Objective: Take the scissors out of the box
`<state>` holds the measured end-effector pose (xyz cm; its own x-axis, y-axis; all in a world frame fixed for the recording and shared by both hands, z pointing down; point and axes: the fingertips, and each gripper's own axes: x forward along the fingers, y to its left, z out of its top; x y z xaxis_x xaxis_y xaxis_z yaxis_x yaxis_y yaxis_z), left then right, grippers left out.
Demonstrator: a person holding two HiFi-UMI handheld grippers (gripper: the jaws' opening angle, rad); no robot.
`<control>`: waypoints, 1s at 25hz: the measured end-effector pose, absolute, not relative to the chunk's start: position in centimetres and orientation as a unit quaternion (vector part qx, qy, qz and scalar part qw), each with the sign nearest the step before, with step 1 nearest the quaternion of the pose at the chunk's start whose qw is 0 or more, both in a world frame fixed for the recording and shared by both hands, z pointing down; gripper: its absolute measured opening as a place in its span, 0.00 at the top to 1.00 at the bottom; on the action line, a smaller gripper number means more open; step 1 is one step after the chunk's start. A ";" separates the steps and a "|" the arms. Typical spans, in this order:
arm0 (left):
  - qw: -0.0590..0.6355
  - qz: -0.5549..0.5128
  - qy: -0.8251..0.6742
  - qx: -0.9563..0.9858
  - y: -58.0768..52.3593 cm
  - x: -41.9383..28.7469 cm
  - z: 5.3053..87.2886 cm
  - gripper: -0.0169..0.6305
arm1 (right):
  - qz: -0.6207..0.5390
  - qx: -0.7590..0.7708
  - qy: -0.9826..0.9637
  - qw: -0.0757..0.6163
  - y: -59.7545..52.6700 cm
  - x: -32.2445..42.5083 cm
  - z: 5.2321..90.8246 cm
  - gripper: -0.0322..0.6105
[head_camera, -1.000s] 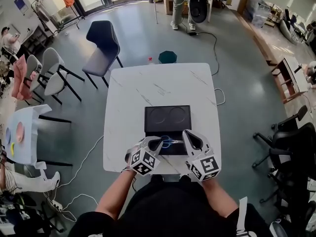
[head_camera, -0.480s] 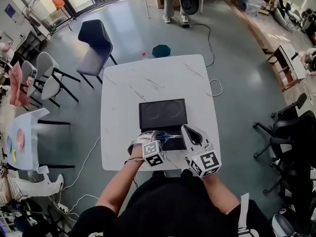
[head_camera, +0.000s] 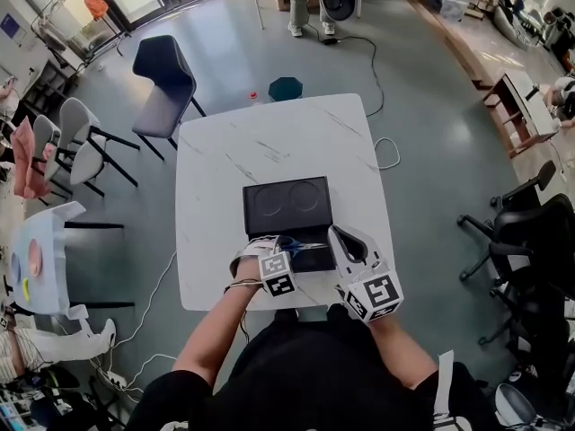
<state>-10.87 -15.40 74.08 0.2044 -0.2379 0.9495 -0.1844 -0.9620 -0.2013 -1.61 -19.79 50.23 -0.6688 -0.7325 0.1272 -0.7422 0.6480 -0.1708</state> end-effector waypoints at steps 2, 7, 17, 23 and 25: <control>0.019 -0.620 0.125 -0.774 -15.2 -10.8 74.5 0.78 | 0.106 0.408 -0.906 0.024 -19.7 -1.3 50.3 0.94; 0.013 -0.631 0.114 -0.767 -15.4 -11.1 75.4 0.78 | 0.109 0.409 -0.906 0.026 -19.8 -0.9 50.4 0.94; -0.009 -0.634 0.098 -0.767 -15.0 -10.6 76.3 0.82 | 0.112 0.404 -0.908 0.026 -19.8 -0.7 50.6 0.94; -0.018 -0.609 0.118 -0.784 -14.9 -11.2 76.2 0.83 | 0.114 0.404 -0.907 0.027 -19.8 -1.0 50.7 0.94; -0.025 -0.599 0.124 -0.790 -14.8 -11.1 76.0 0.83 | 0.113 0.404 -0.907 0.027 -19.7 -0.9 50.7 0.94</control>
